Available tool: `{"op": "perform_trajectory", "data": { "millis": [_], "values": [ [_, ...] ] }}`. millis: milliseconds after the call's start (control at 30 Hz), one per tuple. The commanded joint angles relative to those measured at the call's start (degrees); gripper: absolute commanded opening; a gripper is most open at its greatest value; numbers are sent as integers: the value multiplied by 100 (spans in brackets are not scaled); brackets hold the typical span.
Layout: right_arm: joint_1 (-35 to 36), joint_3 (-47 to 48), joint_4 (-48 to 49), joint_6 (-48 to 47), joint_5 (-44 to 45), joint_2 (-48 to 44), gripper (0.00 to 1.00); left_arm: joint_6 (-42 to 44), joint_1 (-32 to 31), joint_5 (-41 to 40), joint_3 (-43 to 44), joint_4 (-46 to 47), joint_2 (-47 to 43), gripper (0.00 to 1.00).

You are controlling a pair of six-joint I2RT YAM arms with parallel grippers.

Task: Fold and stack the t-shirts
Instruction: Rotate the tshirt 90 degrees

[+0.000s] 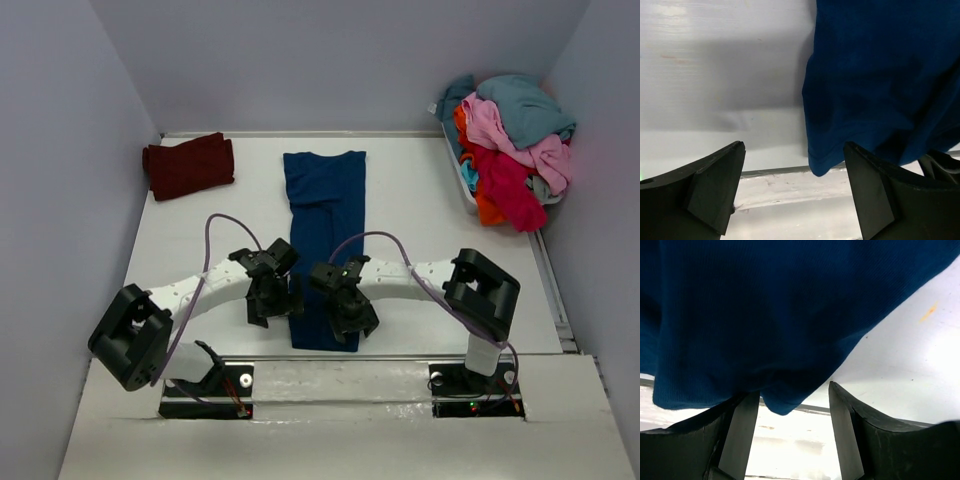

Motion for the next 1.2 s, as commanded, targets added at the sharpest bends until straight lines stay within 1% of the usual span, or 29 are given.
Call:
{"op": "perform_trajectory", "data": {
  "millis": [0, 133, 233, 300, 400, 500, 533, 633, 733, 800, 900, 1033, 1133, 1167],
  "values": [
    [-55, -64, 221, -7, 19, -53, 62, 171, -28, 167, -62, 32, 138, 90],
    [-108, -117, 257, 11, 19, -97, 61, 233, -80, 263, -115, 32, 269, 86],
    [-108, -143, 318, -7, -183, -89, 60, 259, -80, 273, -150, -56, 261, 80],
    [-108, -135, 344, -50, -210, -45, 57, 268, -80, 290, -185, -83, 261, 76],
    [-108, -126, 336, -68, -219, -62, 53, 277, -80, 334, -203, -92, 313, 62],
    [-108, -126, 327, -68, -218, -124, 49, 259, -80, 343, -194, -92, 349, 56],
    [-108, -143, 318, -68, -210, -159, 48, 251, -80, 351, -203, -65, 357, 51],
    [-108, -161, 283, -60, -192, -203, 45, 215, -80, 351, -194, -56, 393, 47],
    [-108, -161, 248, -51, -157, -247, 45, 180, -80, 308, -194, -21, 428, 41],
    [-108, -161, 230, -42, -148, -299, 44, 154, -80, 264, -168, -12, 498, 41],
    [-108, -143, 160, -24, -113, -370, 44, 154, -186, 88, 78, -30, 735, 39],
    [-108, -117, 107, -16, -69, -431, 43, 215, -370, -175, 464, -126, 1034, 39],
    [-108, -117, 98, -16, -78, -432, 43, 233, -432, -457, 833, -293, 1131, 45],
    [-108, -117, 98, -16, -78, -414, 43, 224, -493, -492, 912, -346, 1131, 51]
  ]
}}
